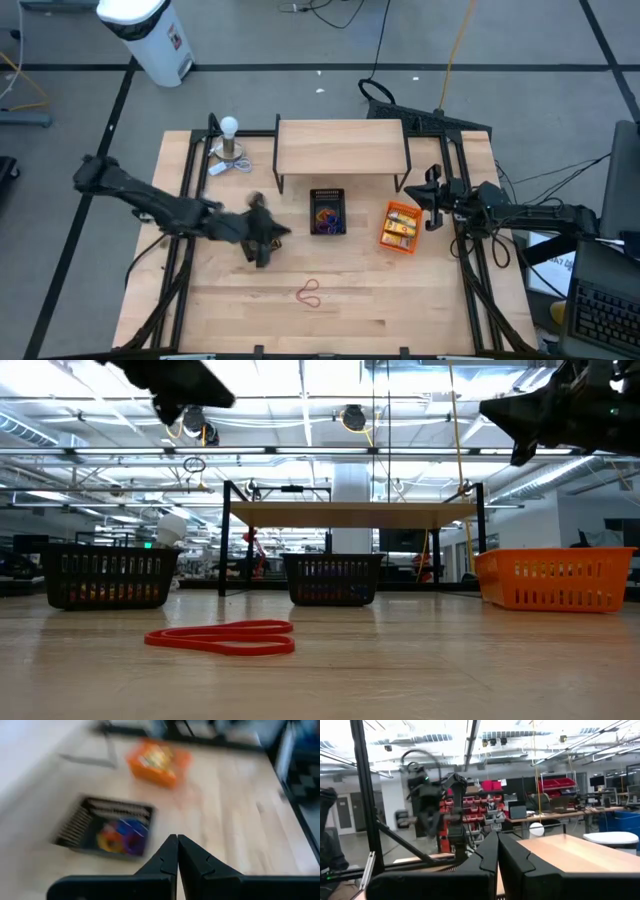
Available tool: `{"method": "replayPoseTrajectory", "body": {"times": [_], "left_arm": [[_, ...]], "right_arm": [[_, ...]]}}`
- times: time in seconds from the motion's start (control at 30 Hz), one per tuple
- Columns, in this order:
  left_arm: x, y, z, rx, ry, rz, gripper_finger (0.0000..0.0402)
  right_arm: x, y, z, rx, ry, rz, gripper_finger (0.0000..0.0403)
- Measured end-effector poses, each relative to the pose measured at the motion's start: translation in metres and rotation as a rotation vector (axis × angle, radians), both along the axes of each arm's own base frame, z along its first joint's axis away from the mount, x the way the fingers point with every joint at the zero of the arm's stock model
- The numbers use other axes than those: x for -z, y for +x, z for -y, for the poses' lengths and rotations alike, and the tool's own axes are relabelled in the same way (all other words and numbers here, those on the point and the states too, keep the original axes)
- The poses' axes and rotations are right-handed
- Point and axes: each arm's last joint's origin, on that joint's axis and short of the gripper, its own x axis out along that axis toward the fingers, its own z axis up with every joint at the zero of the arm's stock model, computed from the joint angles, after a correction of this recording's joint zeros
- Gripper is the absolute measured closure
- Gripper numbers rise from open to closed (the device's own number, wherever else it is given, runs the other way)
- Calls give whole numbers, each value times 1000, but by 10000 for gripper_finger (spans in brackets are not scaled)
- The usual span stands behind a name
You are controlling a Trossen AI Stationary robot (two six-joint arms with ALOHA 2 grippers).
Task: Pick & Place Office Desk Supplies
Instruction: Put the red rubber band into the left black basket
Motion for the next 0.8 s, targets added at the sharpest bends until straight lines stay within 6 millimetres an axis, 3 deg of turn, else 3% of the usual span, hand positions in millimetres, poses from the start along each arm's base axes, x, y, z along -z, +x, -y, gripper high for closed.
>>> {"method": "replayPoseTrajectory", "body": {"times": [0.2, 0.5, 0.6, 0.8], "left_arm": [[29, 47, 29, 147, -43, -201, 345], [83, 84, 56, 240, -41, -439, 240], [96, 91, 69, 284, -45, -502, 229], [99, 105, 95, 334, -2, -593, 227]], "right_arm": [[1, 0, 0, 1, -7, -8, 399], [2, 0, 0, 3, -14, -20, 399], [2, 1, 0, 2, -13, -25, 399], [-1, 0, 0, 2, -13, 5, 399]]}}
